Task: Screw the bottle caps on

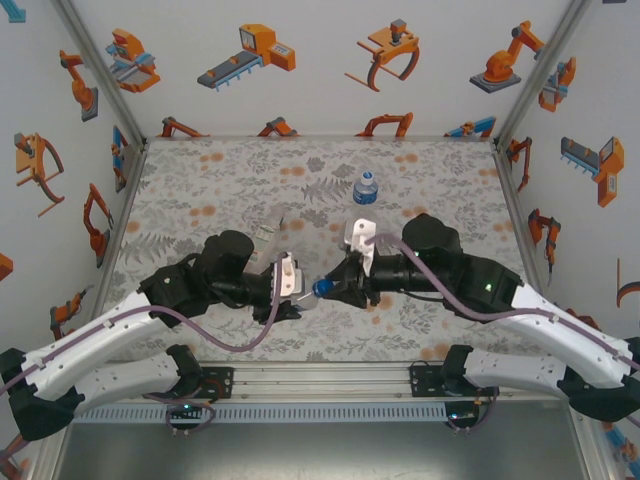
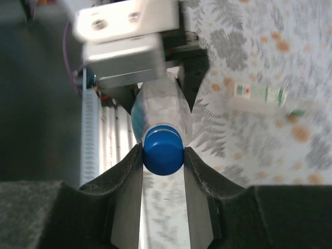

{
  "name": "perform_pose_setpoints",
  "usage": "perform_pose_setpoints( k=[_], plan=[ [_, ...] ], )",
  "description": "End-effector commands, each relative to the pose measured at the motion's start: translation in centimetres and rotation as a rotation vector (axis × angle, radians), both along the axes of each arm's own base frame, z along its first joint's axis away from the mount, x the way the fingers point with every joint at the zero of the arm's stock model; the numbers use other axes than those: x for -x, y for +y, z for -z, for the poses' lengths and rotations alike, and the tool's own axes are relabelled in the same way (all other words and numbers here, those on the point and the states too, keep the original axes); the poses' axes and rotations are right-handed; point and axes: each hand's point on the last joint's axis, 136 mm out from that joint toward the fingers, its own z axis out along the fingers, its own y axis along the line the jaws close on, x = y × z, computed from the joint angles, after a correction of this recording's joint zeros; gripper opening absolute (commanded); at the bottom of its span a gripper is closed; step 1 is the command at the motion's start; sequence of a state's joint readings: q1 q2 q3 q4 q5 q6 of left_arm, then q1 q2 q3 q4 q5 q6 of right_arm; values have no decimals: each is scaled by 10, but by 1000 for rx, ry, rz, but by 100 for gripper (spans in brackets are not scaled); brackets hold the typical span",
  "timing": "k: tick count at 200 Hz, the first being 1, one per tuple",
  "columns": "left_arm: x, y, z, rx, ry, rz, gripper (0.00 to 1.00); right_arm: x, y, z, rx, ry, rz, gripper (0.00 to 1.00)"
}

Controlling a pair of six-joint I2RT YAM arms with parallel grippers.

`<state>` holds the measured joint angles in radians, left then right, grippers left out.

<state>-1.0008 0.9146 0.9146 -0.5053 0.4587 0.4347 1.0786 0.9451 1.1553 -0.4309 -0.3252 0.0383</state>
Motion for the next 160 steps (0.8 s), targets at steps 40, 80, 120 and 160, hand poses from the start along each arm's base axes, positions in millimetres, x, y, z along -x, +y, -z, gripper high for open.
perform_pose_setpoints(
  k=[40, 80, 120, 160],
  plan=[
    [-29, -15, -16, 66, -119, -87, 0, -73, -31, 62, -271, 1024, 841, 0],
    [-32, -20, -14, 51, -119, -82, 0, -72, -7, 56, -272, 1086, 784, 0],
    [-27, -17, -16, 54, -101, -70, 0, -74, -34, 19, -240, 727, 730, 42],
    [-13, -16, -14, 44, -44, -14, 0, -59, -57, -33, -195, 197, 533, 59]
  ],
)
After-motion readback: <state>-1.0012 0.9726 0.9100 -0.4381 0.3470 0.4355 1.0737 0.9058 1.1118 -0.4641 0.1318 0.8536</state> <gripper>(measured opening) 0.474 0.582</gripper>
